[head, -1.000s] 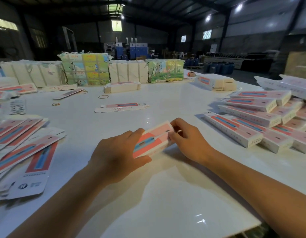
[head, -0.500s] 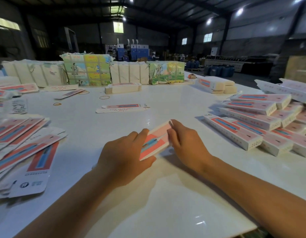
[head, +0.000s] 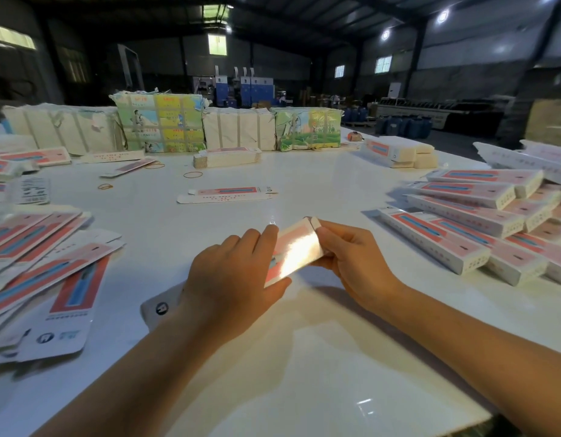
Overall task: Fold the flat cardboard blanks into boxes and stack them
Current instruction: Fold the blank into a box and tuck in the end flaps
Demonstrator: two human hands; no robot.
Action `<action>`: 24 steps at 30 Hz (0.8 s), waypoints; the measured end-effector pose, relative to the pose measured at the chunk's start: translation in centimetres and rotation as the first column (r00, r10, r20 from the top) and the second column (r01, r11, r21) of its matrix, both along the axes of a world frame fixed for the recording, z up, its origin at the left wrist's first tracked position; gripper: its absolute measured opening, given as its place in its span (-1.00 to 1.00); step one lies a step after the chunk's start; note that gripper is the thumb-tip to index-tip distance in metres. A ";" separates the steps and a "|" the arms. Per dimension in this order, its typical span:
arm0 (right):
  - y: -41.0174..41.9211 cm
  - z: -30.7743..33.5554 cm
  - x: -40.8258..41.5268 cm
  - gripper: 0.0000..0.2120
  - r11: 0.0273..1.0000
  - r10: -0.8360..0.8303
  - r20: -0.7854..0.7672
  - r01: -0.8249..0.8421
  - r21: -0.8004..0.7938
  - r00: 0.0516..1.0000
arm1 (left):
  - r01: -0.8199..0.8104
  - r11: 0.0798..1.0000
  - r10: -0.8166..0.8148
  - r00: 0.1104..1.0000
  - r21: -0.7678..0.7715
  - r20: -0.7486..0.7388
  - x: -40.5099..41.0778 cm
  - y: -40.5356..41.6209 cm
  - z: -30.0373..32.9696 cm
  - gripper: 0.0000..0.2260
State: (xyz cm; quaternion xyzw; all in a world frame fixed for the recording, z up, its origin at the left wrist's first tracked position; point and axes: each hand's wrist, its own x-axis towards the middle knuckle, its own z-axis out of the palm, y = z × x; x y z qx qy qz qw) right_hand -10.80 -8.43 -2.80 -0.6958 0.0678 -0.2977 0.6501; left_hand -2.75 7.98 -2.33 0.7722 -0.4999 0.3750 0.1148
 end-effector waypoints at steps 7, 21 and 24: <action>0.1 0.3 -0.2 -0.71 0.995 -0.099 -0.006 0.098 -0.034 0.995 | -0.050 0.998 0.044 0.992 0.045 0.120 -0.2 -0.3 -0.2 -0.44; 1.8 -0.1 -1.3 -0.80 0.750 -0.177 -0.008 0.130 -0.648 0.984 | -0.145 0.989 0.141 0.986 0.037 0.092 -1.0 -0.7 0.0 -0.52; 1.4 0.4 -0.9 -0.67 0.877 -0.108 -0.037 0.078 -0.474 0.993 | -0.150 0.989 0.150 0.988 -0.006 0.028 -0.8 -0.4 0.4 -0.50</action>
